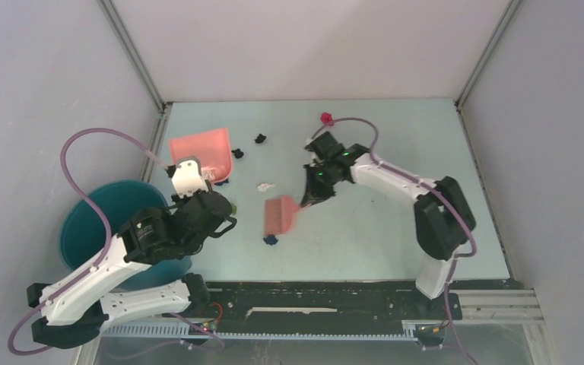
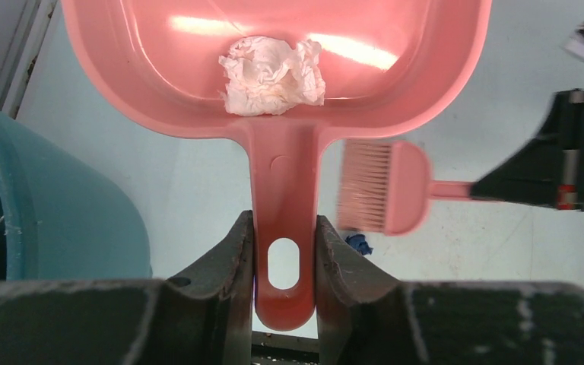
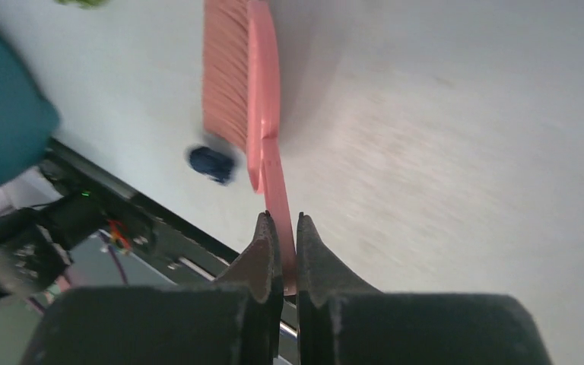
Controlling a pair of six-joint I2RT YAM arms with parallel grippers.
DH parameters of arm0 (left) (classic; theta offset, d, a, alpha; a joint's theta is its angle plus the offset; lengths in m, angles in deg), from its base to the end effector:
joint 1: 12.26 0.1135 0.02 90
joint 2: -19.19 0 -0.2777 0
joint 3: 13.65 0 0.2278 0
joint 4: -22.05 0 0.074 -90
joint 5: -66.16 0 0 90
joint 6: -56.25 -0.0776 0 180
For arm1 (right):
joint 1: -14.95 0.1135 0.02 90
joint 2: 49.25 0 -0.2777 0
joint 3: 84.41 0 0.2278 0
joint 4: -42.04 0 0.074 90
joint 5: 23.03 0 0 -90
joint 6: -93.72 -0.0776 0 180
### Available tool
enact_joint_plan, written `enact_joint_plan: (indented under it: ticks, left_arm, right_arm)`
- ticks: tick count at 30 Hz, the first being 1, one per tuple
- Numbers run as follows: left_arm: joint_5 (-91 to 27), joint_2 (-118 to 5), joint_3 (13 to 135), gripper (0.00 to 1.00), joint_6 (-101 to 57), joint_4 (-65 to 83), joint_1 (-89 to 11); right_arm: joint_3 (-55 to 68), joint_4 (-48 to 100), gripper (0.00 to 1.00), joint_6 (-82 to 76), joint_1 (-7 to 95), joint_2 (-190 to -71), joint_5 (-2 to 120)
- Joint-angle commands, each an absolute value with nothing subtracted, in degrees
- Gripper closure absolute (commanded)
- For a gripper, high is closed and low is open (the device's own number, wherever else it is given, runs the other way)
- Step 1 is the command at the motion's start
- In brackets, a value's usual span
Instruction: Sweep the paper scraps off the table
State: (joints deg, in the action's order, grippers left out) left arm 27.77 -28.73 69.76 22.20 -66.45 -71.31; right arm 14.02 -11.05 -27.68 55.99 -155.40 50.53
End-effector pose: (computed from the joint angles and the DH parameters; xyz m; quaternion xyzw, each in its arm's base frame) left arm 0.0999 -0.0484 0.3543 -0.1149 0.8572 -0.0191 0.5016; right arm 0.2838 0.2762 0.2201 -0.1164 0.9514 0.2590 0.1194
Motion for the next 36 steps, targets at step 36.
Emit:
enact_joint_plan:
  ticks: [36]
  left_arm:
    - [17.5, -23.3, 64.0, 1.0, 13.0, -58.9, -71.0]
  right_arm:
    - [49.9, 7.0, 1.0, -44.2, 55.4, -181.5, 31.4]
